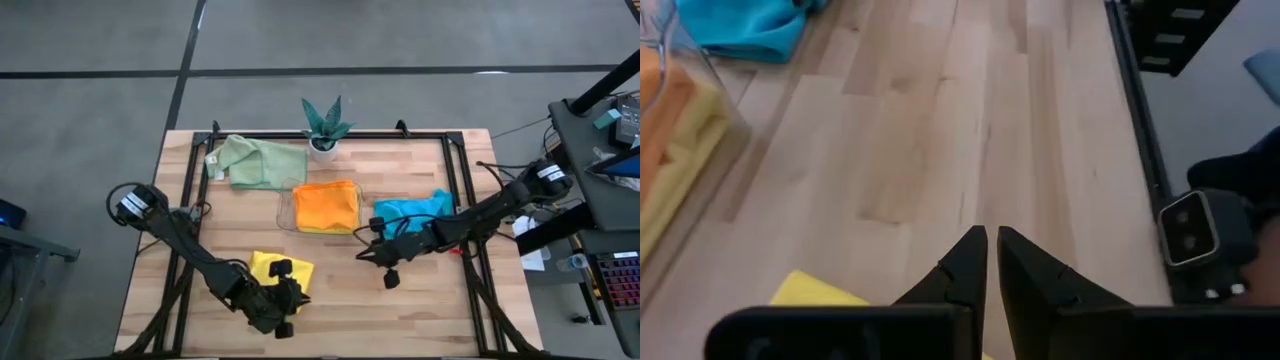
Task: Fold microfiber towels
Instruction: Fold the yellow microfiber towel
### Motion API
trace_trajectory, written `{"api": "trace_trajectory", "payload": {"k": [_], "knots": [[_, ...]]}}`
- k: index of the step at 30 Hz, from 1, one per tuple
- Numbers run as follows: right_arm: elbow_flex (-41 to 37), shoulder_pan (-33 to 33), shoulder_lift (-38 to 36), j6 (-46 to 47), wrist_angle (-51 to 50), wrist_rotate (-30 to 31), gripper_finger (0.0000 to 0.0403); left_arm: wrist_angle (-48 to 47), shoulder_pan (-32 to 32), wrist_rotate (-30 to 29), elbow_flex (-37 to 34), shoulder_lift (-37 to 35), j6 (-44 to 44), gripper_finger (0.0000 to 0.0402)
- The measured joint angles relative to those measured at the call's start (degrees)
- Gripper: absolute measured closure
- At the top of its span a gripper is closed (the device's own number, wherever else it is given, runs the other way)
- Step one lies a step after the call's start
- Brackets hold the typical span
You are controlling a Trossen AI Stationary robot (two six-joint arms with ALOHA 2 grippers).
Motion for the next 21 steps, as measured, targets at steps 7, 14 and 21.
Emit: {"api": "trace_trajectory", "payload": {"k": [7, 14, 21], "knots": [[-6.1, 0.0, -5.1, -1.2, 8.0, 0.0, 0.0394, 0.2, 1.1, -0.8, -0.5, -0.1, 0.4, 0.0387], [-7.5, 0.0, -5.9, -0.4, 9.2, 0.0, 0.0394, 0.3, 1.5, -0.9, -0.5, -0.1, -0.3, 0.0387], [-7.5, 0.0, -5.8, 0.8, 9.3, 0.0, 0.0394, 1.4, 2.2, -3.5, -0.6, -0.2, -0.3, 0.0387]]}}
